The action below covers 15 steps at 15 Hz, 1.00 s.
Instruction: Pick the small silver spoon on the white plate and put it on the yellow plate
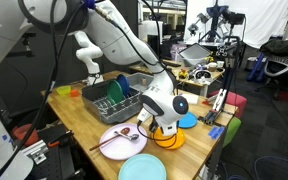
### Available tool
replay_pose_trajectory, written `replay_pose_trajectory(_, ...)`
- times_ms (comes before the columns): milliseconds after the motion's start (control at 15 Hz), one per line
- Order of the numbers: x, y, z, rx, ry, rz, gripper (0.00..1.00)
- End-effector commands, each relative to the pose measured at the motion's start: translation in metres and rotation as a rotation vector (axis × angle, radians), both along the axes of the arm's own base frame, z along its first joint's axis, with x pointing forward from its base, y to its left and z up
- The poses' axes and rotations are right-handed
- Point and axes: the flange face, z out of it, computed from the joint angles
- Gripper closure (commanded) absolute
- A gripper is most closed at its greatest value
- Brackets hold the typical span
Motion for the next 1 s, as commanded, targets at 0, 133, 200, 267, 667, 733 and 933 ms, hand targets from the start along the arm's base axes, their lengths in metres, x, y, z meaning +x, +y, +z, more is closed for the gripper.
replay_pose_trajectory(0, 0.004, -0.004, 0.005, -0.007, -0.014, -0.040, 0.36)
replay_pose_trajectory(133, 0.005, -0.006, 0.008, -0.007, -0.028, -0.044, 0.22)
replay_pose_trajectory(200, 0.006, -0.007, 0.011, -0.003, -0.036, -0.042, 0.14)
replay_pose_trajectory(267, 0.005, -0.007, 0.016, 0.009, -0.046, -0.036, 0.08)
replay_pose_trajectory(667, 0.008, -0.006, 0.008, 0.000, -0.025, -0.022, 0.00)
replay_pose_trajectory(733, 0.008, -0.006, 0.008, 0.000, -0.025, -0.022, 0.00)
replay_pose_trajectory(933, 0.008, -0.006, 0.008, 0.000, -0.025, -0.022, 0.00)
